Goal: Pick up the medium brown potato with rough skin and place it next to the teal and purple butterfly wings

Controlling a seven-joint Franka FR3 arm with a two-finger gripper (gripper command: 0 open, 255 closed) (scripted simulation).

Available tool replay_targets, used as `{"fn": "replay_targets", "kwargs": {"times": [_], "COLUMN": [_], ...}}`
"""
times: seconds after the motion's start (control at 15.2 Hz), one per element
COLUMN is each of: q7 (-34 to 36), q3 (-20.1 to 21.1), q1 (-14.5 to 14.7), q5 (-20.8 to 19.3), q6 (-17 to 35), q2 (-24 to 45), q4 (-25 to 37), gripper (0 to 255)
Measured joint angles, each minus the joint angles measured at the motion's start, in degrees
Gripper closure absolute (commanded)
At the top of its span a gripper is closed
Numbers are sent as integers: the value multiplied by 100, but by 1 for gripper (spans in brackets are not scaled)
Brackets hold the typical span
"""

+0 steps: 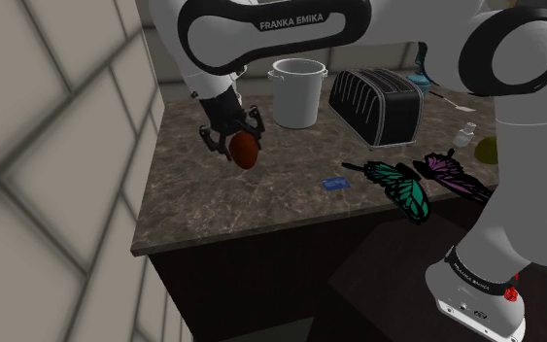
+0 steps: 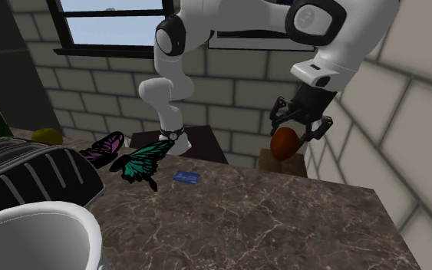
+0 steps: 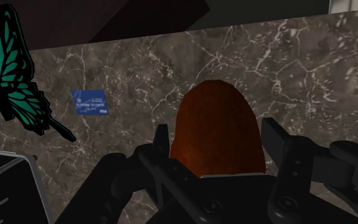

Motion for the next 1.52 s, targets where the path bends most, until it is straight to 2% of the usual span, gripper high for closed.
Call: {"fn": "replay_targets", "kwargs": {"times": [0.59, 0.92, 1.52], "q7": [-995, -1636, -2850], "q3": [-186, -410, -966], "q1": [-1117, -1592, -2314], "q5": [322, 406, 333], "q6": [774, 1102, 1514], "q2": [-1416, -2003, -2624], "q4": [-1940, -2686, -3417], "gripper": [255, 255, 255]}}
